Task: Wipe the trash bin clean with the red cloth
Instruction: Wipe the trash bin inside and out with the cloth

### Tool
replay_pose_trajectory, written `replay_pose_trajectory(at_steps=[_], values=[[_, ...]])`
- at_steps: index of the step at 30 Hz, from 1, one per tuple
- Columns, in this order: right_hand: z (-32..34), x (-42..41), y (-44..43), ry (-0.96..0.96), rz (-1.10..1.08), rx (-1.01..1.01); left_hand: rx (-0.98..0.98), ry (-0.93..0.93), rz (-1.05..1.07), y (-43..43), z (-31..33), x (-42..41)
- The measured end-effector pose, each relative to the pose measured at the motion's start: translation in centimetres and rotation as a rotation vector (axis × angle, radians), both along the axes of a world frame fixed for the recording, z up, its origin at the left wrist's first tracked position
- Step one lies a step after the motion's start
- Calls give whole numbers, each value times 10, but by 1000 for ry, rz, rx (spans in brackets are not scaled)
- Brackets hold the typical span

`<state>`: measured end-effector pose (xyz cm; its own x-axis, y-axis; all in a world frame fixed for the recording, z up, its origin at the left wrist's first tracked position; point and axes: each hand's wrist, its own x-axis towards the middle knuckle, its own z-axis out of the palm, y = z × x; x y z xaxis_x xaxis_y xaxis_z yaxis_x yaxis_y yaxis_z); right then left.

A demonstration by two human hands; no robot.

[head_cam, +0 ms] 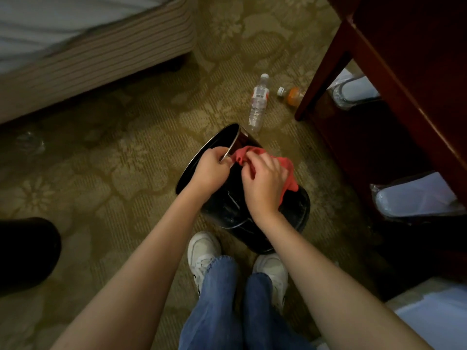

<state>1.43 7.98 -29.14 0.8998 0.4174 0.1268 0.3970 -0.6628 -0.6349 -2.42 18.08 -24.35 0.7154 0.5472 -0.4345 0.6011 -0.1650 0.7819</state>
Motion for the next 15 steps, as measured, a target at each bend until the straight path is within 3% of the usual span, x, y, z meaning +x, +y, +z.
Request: replay_pose_trajectory(at_steps=[5, 13, 15], values=[[-7, -10, -12, -123, 100, 25, 3, -6, 18, -1, 0, -6], [-6, 4, -4, -114, 24, 37, 25, -3, 2, -2, -6, 1], [-10, -6, -12, -136, 113, 25, 41, -1, 14, 0, -8, 1]])
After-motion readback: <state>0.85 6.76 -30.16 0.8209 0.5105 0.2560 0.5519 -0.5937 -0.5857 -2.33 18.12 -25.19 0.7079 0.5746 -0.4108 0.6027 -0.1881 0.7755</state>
